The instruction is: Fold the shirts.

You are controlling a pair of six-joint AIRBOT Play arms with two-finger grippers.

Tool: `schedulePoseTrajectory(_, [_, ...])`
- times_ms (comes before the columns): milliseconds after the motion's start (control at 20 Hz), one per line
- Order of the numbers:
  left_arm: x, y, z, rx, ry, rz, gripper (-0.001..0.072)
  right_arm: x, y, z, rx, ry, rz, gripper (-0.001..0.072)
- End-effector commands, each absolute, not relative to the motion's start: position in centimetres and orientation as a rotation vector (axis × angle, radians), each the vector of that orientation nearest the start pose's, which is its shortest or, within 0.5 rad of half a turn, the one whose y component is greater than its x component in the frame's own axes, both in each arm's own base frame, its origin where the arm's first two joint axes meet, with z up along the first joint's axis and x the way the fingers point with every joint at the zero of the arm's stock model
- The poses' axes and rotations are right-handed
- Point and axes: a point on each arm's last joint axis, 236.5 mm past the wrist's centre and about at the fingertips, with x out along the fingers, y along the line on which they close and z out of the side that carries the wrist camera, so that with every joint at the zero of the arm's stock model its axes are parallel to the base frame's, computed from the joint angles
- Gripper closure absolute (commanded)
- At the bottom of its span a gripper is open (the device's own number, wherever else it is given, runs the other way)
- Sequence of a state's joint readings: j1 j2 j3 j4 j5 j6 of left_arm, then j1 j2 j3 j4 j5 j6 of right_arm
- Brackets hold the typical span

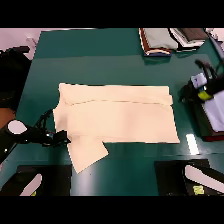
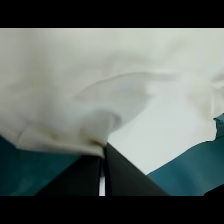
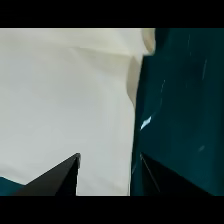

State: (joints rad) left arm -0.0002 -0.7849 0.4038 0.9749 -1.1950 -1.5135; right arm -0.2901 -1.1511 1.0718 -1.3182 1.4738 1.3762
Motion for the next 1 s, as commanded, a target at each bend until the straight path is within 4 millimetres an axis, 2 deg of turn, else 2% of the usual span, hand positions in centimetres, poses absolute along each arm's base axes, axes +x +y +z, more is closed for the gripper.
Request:
schedulePoseTrajectory(0, [18.5,-12.1,-4.8,-0.512,1.489,-0.335,0.0685,20.5,-4.3,-3.7,0.472,1.634,-0.031,0.0154])
schedulePoseTrajectory(50, [18.9,-12.1,-4.6,-0.510,1.475,-0.333,0.0685,18.2,-4.2,-5.2,0.543,1.674,-0.063,0.0111])
schedulePoseTrajectory(100, [19.0,-12.1,-4.5,-0.511,1.469,-0.332,0.0685,16.2,-3.7,-6.5,0.626,1.710,-0.081,0.0113])
schedulePoseTrajectory(200, [19.0,-12.1,-4.5,-0.512,1.469,-0.332,0.0685,14.4,-1.6,-7.8,0.752,1.731,-0.034,0.0116])
schedulePoseTrajectory(300, [19.0,-12.1,-4.5,-0.512,1.469,-0.332,0.0684,14.6,0.1,-8.6,0.828,1.705,-0.005,0.0120])
schedulePoseTrajectory(450, [19.2,-12.1,-4.5,-0.511,1.460,-0.329,0.0685,15.7,1.0,-9.2,0.777,1.676,0.027,0.0162])
schedulePoseTrajectory(500, [19.3,-12.0,-4.5,-0.512,1.458,-0.328,0.0685,16.1,1.4,-9.2,0.755,1.669,0.044,0.0218])
schedulePoseTrajectory(550, [19.4,-12.0,-4.5,-0.511,1.456,-0.327,0.0684,16.5,1.7,-9.4,0.725,1.660,0.055,0.0332])
schedulePoseTrajectory(650, [19.4,-11.9,-4.6,-0.496,1.454,-0.332,0.0685,17.2,2.2,-9.7,0.658,1.645,0.077,0.0459])
schedulePoseTrajectory(700, [19.2,-11.7,-4.5,-0.482,1.464,-0.333,0.0686,17.4,2.5,-9.8,0.637,1.644,0.089,0.0593])
schedulePoseTrajectory(750, [19.0,-11.4,-4.3,-0.455,1.477,-0.330,0.0686,17.3,2.8,-9.8,0.621,1.653,0.104,0.0696])
schedulePoseTrajectory(850, [18.9,-10.7,-3.2,-0.398,1.475,-0.333,0.0687,16.5,3.4,-9.5,0.581,1.695,0.140,0.0694])
schedulePoseTrajectory(950, [18.5,-10.5,-1.5,-0.389,1.424,-0.324,0.0688,16.5,2.9,-8.6,0.483,1.716,0.160,0.0694])
